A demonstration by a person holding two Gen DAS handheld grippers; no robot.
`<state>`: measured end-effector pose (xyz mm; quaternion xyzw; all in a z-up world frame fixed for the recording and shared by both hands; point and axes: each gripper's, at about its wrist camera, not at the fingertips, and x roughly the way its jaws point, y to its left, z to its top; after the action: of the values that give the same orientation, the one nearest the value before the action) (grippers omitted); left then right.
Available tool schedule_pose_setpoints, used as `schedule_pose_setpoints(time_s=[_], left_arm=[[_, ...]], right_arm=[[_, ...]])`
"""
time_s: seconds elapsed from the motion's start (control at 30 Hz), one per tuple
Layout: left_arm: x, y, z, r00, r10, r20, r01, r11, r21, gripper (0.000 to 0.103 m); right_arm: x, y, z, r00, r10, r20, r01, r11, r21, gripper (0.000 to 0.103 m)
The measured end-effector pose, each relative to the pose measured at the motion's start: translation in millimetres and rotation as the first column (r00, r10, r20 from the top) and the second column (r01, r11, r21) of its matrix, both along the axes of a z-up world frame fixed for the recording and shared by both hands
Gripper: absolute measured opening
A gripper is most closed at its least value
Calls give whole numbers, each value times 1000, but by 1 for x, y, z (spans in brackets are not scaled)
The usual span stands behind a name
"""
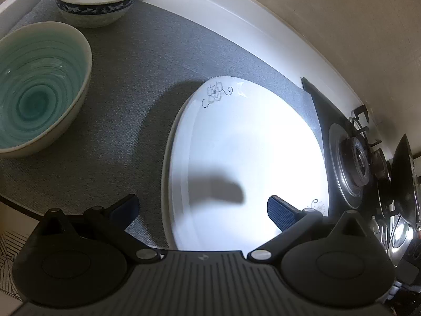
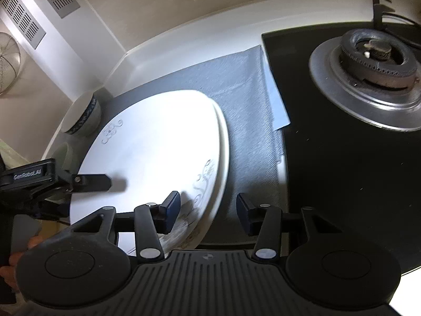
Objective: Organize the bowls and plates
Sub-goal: 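Withdraw both tools from the plate stack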
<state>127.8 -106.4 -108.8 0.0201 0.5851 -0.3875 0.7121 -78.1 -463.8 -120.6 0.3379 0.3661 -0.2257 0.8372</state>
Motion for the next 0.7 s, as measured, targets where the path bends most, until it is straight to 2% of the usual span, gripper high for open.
schedule_pose_setpoints(time_s=[0.43,0.7], left_arm=[[-8,0,-1,999,-34,-42,34,999,0,103],[-17,32,11,998,-64,-16,64,998,9,103]], right_arm=[[6,3,-2,1000,18,-22,-17,997,69,56],[-1,1,23,999,-5,-52,6,1000,10,58]])
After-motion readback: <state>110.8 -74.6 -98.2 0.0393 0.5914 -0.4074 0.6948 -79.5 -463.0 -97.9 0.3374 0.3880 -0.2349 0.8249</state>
